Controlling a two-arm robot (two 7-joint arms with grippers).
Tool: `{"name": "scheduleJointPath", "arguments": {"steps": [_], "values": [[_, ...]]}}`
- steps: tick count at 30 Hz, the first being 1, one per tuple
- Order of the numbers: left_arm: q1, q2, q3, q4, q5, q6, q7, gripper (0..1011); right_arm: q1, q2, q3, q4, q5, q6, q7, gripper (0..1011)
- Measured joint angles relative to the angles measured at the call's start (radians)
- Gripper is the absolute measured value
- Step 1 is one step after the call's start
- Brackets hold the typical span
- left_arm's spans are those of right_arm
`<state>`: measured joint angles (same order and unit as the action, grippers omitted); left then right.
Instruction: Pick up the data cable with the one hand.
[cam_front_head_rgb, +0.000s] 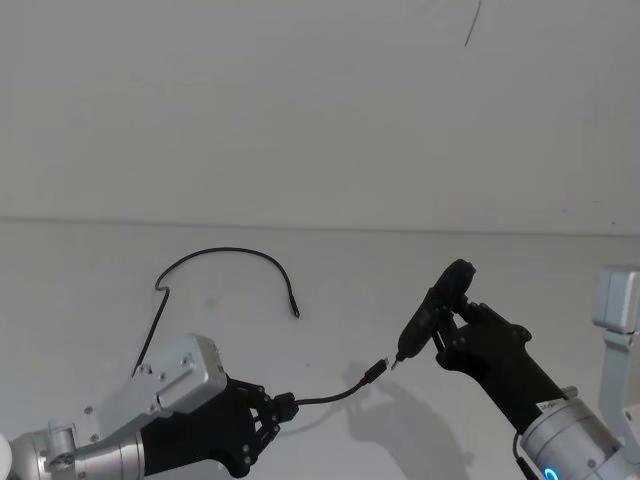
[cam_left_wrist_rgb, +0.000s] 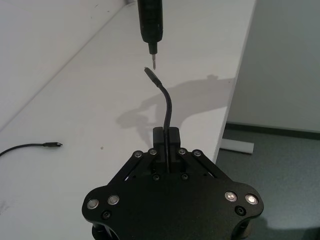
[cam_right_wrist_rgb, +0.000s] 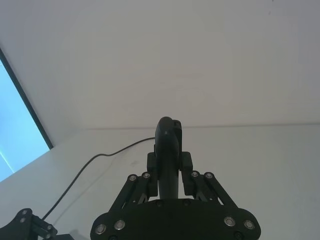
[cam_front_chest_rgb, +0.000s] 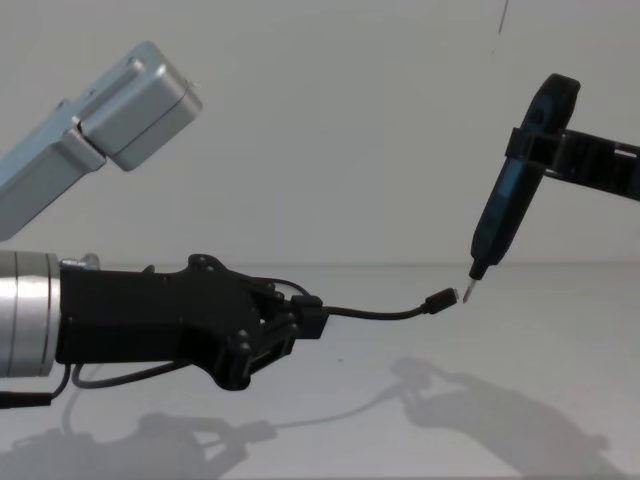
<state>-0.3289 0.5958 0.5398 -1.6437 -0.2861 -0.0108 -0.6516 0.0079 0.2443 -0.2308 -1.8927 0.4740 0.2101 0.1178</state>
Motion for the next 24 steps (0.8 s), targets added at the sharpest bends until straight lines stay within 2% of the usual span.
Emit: {"name": "scheduleJointPath", "arguments": {"steps": [24], "values": [[0.000,0.000,0.000,0.000,0.000,0.000,0.000,51,0.010,-0.010,-0.003,0.039,-0.018,-0.045,0.018,269]]}}
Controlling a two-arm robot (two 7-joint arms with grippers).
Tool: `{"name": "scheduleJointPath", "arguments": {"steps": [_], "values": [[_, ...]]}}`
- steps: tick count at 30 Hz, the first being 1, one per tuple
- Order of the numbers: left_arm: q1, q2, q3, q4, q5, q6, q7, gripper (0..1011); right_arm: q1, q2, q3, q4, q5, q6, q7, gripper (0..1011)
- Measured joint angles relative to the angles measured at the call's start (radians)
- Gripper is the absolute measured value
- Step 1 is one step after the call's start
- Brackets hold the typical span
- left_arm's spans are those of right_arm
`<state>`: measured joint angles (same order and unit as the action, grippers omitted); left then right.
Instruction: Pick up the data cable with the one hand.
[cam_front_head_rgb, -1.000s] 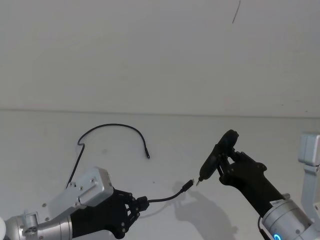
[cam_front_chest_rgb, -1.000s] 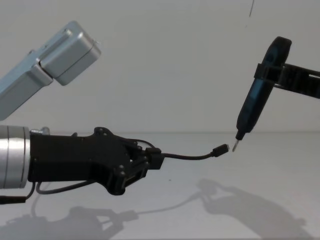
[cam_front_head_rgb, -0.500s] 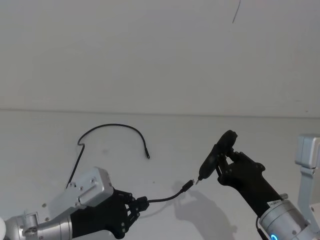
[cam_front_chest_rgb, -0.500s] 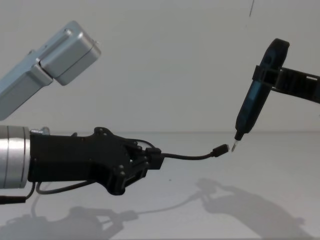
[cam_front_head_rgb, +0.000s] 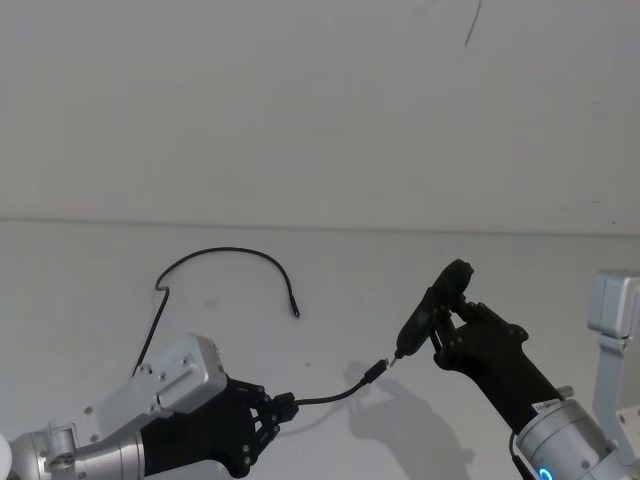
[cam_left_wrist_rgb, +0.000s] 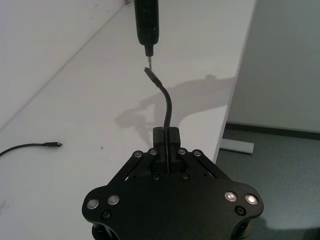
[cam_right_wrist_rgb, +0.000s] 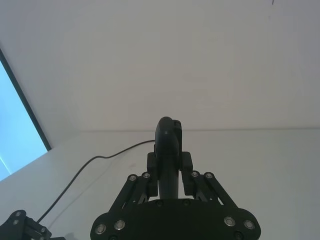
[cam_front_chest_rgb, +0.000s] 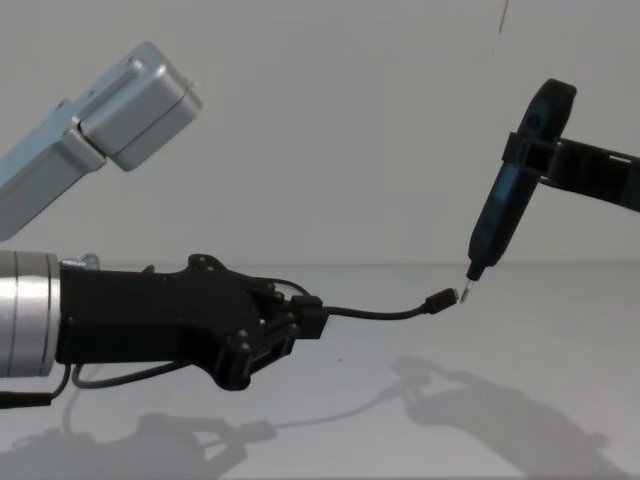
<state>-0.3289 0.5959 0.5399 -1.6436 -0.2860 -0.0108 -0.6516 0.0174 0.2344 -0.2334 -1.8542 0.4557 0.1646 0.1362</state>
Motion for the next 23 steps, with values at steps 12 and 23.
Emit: {"name": "scheduleJointPath", "arguments": {"steps": [12,23], "values": [[0.000,0.000,0.000,0.000,0.000,0.000,0.000,51,0.006,0.000,-0.005,0.009,0.016,-0.005,0.014,269],[0.000,0.000,0.000,0.000,0.000,0.000,0.000,51,0.009,0.001,-0.008,0.013,0.027,-0.007,0.020,269]]}}
